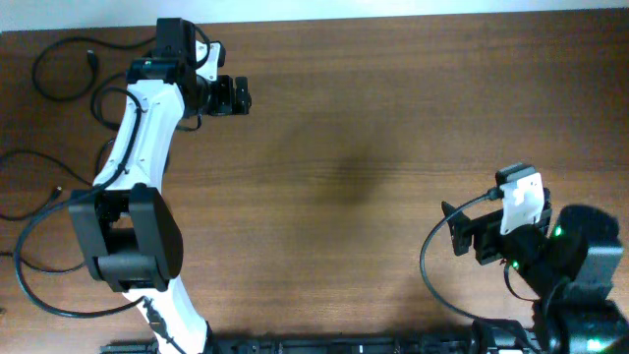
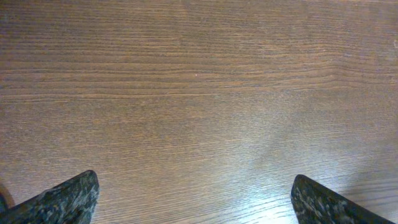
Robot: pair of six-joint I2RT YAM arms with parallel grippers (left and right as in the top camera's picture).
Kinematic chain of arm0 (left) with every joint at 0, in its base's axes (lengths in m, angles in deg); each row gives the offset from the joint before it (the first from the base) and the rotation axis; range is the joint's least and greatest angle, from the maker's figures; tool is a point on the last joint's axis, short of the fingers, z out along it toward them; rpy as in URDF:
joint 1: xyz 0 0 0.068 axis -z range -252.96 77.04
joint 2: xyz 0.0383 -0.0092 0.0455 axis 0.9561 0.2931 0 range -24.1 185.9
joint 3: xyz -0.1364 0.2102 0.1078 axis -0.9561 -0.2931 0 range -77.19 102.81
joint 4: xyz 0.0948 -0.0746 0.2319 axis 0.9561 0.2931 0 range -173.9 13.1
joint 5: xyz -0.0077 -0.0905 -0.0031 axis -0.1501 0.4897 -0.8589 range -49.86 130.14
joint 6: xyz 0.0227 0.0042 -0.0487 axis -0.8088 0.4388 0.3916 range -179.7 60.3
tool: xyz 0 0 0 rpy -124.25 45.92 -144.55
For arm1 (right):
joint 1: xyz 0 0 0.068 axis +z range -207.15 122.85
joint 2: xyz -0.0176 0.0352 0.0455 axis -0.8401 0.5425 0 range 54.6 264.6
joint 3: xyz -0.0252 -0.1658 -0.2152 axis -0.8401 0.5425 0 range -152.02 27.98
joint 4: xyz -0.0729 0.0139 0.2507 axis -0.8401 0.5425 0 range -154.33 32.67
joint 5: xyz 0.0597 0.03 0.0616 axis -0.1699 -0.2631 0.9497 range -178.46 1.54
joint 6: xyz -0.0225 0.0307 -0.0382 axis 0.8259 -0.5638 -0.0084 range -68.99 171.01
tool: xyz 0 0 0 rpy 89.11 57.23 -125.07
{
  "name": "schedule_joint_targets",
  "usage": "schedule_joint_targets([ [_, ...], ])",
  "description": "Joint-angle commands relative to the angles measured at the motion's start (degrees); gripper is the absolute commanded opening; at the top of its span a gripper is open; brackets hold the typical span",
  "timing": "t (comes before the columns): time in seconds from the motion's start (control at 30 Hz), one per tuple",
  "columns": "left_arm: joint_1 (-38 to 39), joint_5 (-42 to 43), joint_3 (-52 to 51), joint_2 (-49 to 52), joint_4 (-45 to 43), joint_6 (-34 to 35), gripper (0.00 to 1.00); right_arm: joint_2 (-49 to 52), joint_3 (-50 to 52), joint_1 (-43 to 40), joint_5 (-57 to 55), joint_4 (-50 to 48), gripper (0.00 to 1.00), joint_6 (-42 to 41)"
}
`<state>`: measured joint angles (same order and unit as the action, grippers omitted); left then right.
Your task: Untangle cables
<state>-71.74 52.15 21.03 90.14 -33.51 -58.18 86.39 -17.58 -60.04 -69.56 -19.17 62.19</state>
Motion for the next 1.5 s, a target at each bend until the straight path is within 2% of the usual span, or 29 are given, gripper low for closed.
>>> schedule_joint_targets([
  [0.0,0.0,0.6,0.9,-1.0,0.0,0.6,0.99,-8.2,9.2,0.3,0.0,-5.6,0.99,2.0],
  [0.2,0.0,0.6,0.9,-1.0,0.0,0.6,0.99,-20.2,21.9,0.8,1.4,-17.2,0.99,2.3],
  [0.3,0.0,0.6,0.9,-1.0,0.0,0.6,0.99,-24.2,27.4,1.9,0.4,-22.4,0.98,6.8],
  [0.4,0.0,0.6,0.9,-1.0,0.0,0.6,0.99,-27.4,32.4,1.9,-0.1,-28.8,0.98,6.8],
  [0.47,0.0,0.6,0.9,-1.0,0.0,0.6,0.99,-29.4,35.2,1.9,-1.7,-31.8,0.98,3.9],
  [0.57,0.0,0.6,0.9,-1.0,0.0,0.6,0.99,-31.6,38.2,1.9,-5.4,-34.1,0.98,-2.4],
  [0.7,0.0,0.6,0.9,-1.0,0.0,0.6,0.99,-31.6,40.7,1.9,-7.1,-36.5,0.98,-4.8],
  [0.8,0.0,0.6,0.9,-1.0,0.0,0.6,0.99,-31.6,42.8,1.9,-12.0,-37.8,0.98,-12.3],
  [0.93,0.0,0.6,0.9,-1.0,0.0,0.6,0.99,-31.6,45.2,1.9,-12.5,-41.2,0.98,-12.5],
  [1.47,0.0,0.6,0.9,-1.0,0.0,0.6,0.99,-31.6,45.2,1.8,-14.3,-40.9,0.98,-12.6],
])
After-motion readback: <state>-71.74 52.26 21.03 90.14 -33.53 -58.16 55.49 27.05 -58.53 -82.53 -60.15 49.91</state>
